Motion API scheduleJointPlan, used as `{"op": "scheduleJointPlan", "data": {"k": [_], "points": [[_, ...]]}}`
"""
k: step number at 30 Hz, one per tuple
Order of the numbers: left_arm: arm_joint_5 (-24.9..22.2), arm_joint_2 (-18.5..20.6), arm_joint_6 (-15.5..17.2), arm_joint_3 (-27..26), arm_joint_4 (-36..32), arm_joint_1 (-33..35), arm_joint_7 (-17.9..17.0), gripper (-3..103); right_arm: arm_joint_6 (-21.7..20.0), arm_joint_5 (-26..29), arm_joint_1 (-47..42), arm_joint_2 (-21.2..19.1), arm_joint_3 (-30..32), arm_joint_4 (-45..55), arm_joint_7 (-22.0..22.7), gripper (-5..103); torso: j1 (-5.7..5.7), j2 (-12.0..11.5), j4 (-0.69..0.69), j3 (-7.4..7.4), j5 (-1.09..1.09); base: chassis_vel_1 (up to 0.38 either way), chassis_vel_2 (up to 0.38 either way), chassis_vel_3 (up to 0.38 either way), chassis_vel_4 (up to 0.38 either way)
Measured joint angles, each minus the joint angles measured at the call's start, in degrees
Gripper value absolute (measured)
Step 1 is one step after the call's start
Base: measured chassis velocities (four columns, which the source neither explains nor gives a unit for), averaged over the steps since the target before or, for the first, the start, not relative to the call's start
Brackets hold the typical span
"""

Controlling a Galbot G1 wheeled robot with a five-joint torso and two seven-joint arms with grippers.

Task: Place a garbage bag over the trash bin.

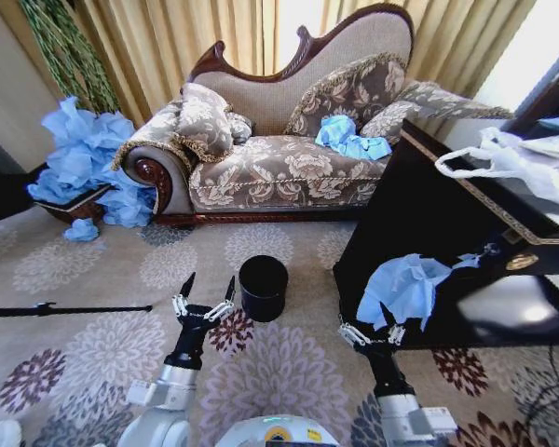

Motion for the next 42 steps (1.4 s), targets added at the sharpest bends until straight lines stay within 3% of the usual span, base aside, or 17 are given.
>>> {"op": "scheduleJointPlan", "data": {"k": [8,10,11,14,20,22,24,27,28,31,33,34,35,37,39,42], "points": [[-0.73,2.44,5.43,0.70,-0.93,0.31,-2.89,100,0.48,-0.85,-0.55,0.57,0.10,0.09,-0.15,100,0.00,0.00,-0.01,0.00,-0.01,0.000,0.000,0.000,0.000],[-2.75,4.37,8.84,3.04,-1.01,0.50,-4.78,100,1.94,-1.84,-1.93,0.60,0.05,0.51,-1.51,100,0.00,0.00,-0.01,0.00,-0.02,0.000,0.000,0.000,0.000],[-2.75,4.37,8.84,3.04,-1.01,0.50,-4.78,100,1.94,-1.84,-1.93,0.60,0.05,0.51,-1.51,100,0.00,0.00,-0.01,0.00,-0.02,0.000,0.000,0.000,0.000],[-4.44,9.69,12.06,5.61,1.90,-2.12,-6.12,100,6.37,-5.10,-2.62,0.77,0.54,-2.11,-3.13,100,0.00,0.00,-0.01,0.00,0.00,0.000,0.000,0.000,0.000],[-10.00,15.22,15.76,7.41,5.68,-8.70,-7.54,100,8.14,-4.86,-2.69,1.55,0.90,-2.63,-2.32,100,0.00,0.00,0.00,0.01,-0.02,0.000,0.000,0.000,0.000],[-17.25,19.25,18.69,9.56,8.00,-16.00,-9.70,100,8.59,-4.61,-2.69,1.46,1.95,-2.87,-2.30,100,0.00,0.00,-0.01,0.01,-0.03,0.000,0.000,0.000,0.000],[-19.13,20.31,19.33,10.20,8.47,-17.90,-10.32,100,8.79,-4.60,-2.69,1.43,2.24,-3.22,-2.29,100,0.00,0.00,-0.01,0.01,-0.03,0.000,0.000,0.000,0.000],[-31.89,26.50,23.54,15.94,10.16,-29.43,-14.78,100,10.63,-4.48,-2.38,1.47,3.69,-5.81,-1.22,100,0.00,0.00,0.00,0.01,-0.01,0.000,0.000,0.000,0.000],[-31.89,26.50,23.54,15.94,10.16,-29.43,-14.78,100,10.63,-4.48,-2.38,1.47,3.69,-5.81,-1.22,100,0.00,0.00,0.00,0.01,-0.01,0.000,0.000,0.000,0.000],[-39.89,32.05,25.19,26.83,13.62,-42.97,-18.57,99,12.38,-4.57,-2.01,2.04,4.32,-8.57,-0.79,100,0.01,0.00,-0.02,0.01,-0.02,0.000,0.000,0.000,0.000],[-41.27,32.83,25.30,29.47,14.55,-46.21,-19.39,99,12.90,-4.61,-1.97,2.24,4.41,-9.33,-0.73,100,0.01,0.00,-0.02,0.01,-0.02,0.000,0.000,0.000,0.000],[-44.57,33.75,25.80,34.80,16.11,-52.89,-21.52,99,14.43,-4.90,-1.87,2.71,4.53,-11.39,-0.34,100,0.01,0.00,-0.02,0.01,0.02,0.000,0.000,0.000,0.000],[-47.66,33.62,26.48,38.74,16.81,-57.73,-23.56,99,15.00,-5.19,-1.82,2.86,4.58,-12.45,0.11,100,0.01,0.00,-0.01,0.02,0.01,0.000,0.000,0.000,0.000],[-50.29,33.10,26.98,41.63,17.18,-61.10,-25.04,99,15.23,-5.32,-1.79,2.92,4.60,-13.08,0.37,100,0.01,0.00,-0.01,0.01,0.01,0.000,0.000,0.000,0.000],[-60.15,29.43,28.59,50.12,18.41,-71.09,-29.76,97,15.45,-5.41,-1.28,2.71,4.88,-14.56,0.94,100,0.01,0.00,-0.03,0.01,0.00,0.000,0.000,0.000,0.000],[-65.41,26.44,29.46,53.96,19.34,-76.05,-32.10,96,15.47,-5.39,-0.64,2.43,5.21,-15.29,1.07,100,0.01,0.00,-0.03,0.01,0.01,0.000,0.000,0.000,0.000]]}}
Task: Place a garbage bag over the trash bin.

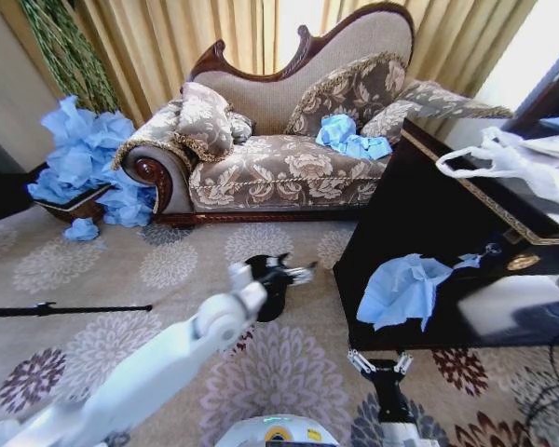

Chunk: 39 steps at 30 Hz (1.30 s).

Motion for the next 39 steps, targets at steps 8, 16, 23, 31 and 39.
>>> {"op": "scheduleJointPlan", "data": {"k": [8,16,23,31,39], "points": [[-11.52,-11.72,0.61,7.54,5.57,-14.28,-4.92,85,-0.50,0.88,2.24,-1.25,0.72,-2.76,0.87,100,0.00,0.00,0.01,-0.01,0.01,0.000,0.000,0.000,0.000],[-12.22,-17.88,0.66,10.05,11.63,-17.61,-5.88,83,-1.00,1.93,3.21,-1.90,1.00,-4.06,1.27,100,-0.01,0.00,0.02,-0.01,0.00,0.000,0.000,0.000,0.000],[-10.48,-21.11,2.97,11.92,15.08,-17.84,-6.78,73,-1.94,2.99,4.00,-2.54,1.17,-4.72,1.56,100,-0.01,0.00,0.01,-0.01,-0.01,0.000,0.000,0.000,0.000],[-5.68,-22.68,6.11,14.11,16.33,-16.58,-6.59,50,-2.17,3.31,4.25,-2.64,1.16,-5.04,2.08,100,-0.01,0.00,0.01,-0.01,-0.01,0.000,0.000,0.000,0.000],[-4.66,-25.94,6.46,14.46,19.10,-15.87,-7.32,23,-2.18,3.90,4.33,-2.85,1.38,-5.04,2.16,100,-0.01,0.00,0.01,-0.01,-0.01,0.000,0.000,0.000,0.000]]}}
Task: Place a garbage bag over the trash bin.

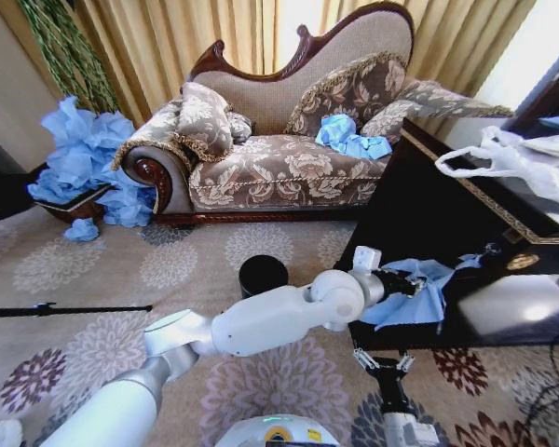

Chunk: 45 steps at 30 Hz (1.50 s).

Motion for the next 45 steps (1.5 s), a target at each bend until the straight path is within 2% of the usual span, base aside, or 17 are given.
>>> {"op": "scheduleJointPlan", "data": {"k": [1,2,5,12,23,28,33,36,38,41,44,45], "points": [[-0.25,-0.51,0.00,-0.14,0.39,0.03,-0.12,18,0.02,0.13,0.00,-0.04,0.07,0.00,0.00,100,0.00,0.00,0.00,0.00,0.00,0.000,0.000,0.000,0.000],[-0.25,-0.51,0.00,-0.14,0.39,0.03,-0.12,18,0.02,0.13,0.00,-0.04,0.07,0.00,0.00,100,0.00,0.00,0.00,0.00,0.00,0.000,0.000,0.000,0.000],[-1.15,-0.88,-0.22,-0.62,0.72,0.21,-0.51,3,0.29,0.53,-0.05,-0.05,0.33,-0.02,0.01,100,0.00,0.00,0.01,0.00,0.00,0.000,0.000,0.000,0.000],[-3.47,-0.22,-0.63,-1.76,0.10,1.11,-2.49,0,0.58,0.86,-0.12,-0.06,0.53,-0.15,0.01,100,0.00,0.00,0.01,0.00,-0.01,0.000,0.000,0.000,0.000],[-5.82,5.14,-0.59,-5.47,-1.34,4.34,-4.23,0,0.82,0.92,-0.61,-0.14,1.15,0.89,0.94,100,0.00,0.00,0.01,0.00,-0.01,0.000,0.000,0.000,0.000],[-7.05,9.75,-0.51,-9.12,-3.92,7.53,-4.30,0,0.77,1.83,-1.34,-1.13,2.46,1.97,1.43,100,0.00,0.00,0.01,0.00,-0.02,0.000,0.000,0.000,0.000],[-7.25,12.87,-0.71,-10.61,-6.47,9.42,-3.69,0,-0.16,2.41,-1.37,-1.57,2.39,3.29,1.76,100,0.00,0.00,0.00,0.00,-0.02,0.000,0.000,0.000,0.000],[-7.25,16.85,-0.89,-12.55,-9.39,12.18,-2.85,0,-1.44,2.93,-1.36,-2.11,1.81,5.07,2.12,100,0.00,0.00,0.00,0.00,-0.03,0.000,0.000,0.000,0.000],[-7.25,17.34,-0.91,-12.84,-9.72,12.58,-2.81,0,-1.60,3.00,-1.36,-2.19,1.73,5.32,2.19,100,0.00,0.00,0.01,0.00,-0.03,0.000,0.000,0.000,0.000],[-7.74,22.27,-1.06,-16.93,-13.03,17.42,-2.53,0,-2.75,3.60,-1.45,-2.93,1.16,6.97,3.06,100,0.00,0.00,0.01,0.00,-0.04,0.000,0.000,0.000,0.000],[-8.01,23.57,-1.08,-18.57,-13.86,18.85,-2.47,0,-3.12,3.91,-1.50,-3.24,0.98,7.38,3.17,100,0.00,0.00,0.00,0.00,-0.04,0.000,0.000,0.000,0.000],[-8.54,25.39,-1.16,-21.32,-15.03,21.08,-2.36,0,-3.65,4.31,-1.54,-3.78,0.73,7.92,3.21,100,0.00,0.00,0.00,0.00,-0.03,0.000,0.000,0.000,0.000]]}}
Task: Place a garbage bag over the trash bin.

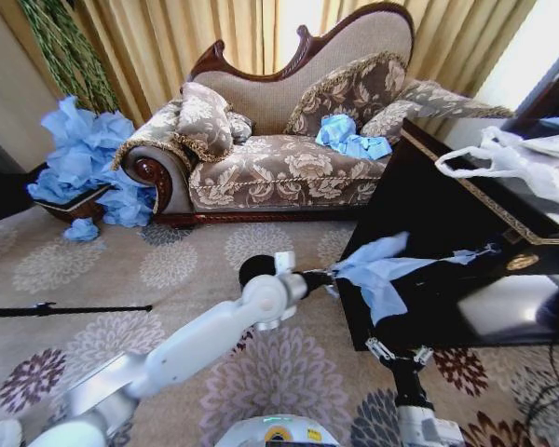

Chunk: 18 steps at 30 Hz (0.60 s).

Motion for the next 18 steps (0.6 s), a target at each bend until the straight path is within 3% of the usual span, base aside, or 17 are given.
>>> {"op": "scheduleJointPlan", "data": {"k": [3,7,18], "points": [[-0.79,3.39,-0.09,-6.69,-2.02,4.80,1.08,0,-0.59,0.67,-0.41,-0.70,-0.16,1.47,0.05,100,0.00,0.00,0.02,0.00,0.00,0.000,0.000,0.000,0.000],[-1.07,5.13,-0.11,-11.81,-3.13,8.87,1.96,0,-1.20,1.31,-0.93,-1.06,-0.32,2.64,0.10,100,0.00,0.00,-0.01,0.00,0.01,0.000,0.000,0.000,0.000],[-1.18,8.74,-0.88,-21.50,-4.97,14.78,3.36,0,-1.72,1.53,-0.43,-3.08,-1.11,2.27,0.27,100,0.00,0.00,0.00,0.00,0.01,0.000,0.000,0.000,0.000]]}}
